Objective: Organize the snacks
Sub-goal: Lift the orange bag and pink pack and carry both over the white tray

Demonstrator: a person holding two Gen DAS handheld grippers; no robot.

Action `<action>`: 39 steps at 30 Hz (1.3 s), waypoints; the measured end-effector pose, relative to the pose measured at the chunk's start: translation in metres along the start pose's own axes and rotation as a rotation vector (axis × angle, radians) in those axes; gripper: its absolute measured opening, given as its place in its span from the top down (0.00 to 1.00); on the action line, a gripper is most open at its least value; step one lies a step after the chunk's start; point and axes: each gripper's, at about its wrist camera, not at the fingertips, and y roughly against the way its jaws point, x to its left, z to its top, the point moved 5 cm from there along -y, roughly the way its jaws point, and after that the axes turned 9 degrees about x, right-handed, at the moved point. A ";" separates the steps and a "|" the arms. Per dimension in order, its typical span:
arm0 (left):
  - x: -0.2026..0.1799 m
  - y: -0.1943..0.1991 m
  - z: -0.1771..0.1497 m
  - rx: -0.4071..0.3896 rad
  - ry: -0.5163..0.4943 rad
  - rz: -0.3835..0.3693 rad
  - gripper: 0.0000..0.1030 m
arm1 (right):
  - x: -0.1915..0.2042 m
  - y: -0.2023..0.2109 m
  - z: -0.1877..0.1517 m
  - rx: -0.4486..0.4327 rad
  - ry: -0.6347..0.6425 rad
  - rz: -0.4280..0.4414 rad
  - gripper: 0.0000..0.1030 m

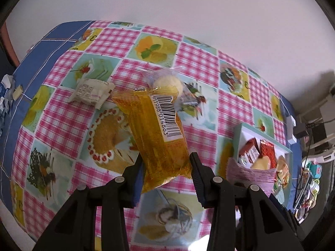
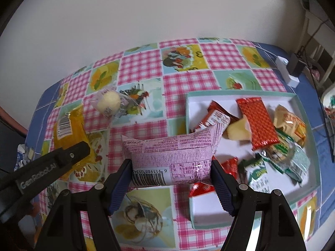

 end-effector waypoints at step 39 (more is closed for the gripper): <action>-0.150 -0.017 -0.046 -0.018 -0.394 -0.033 0.58 | -0.190 0.020 -0.007 -0.056 -0.577 -0.104 0.25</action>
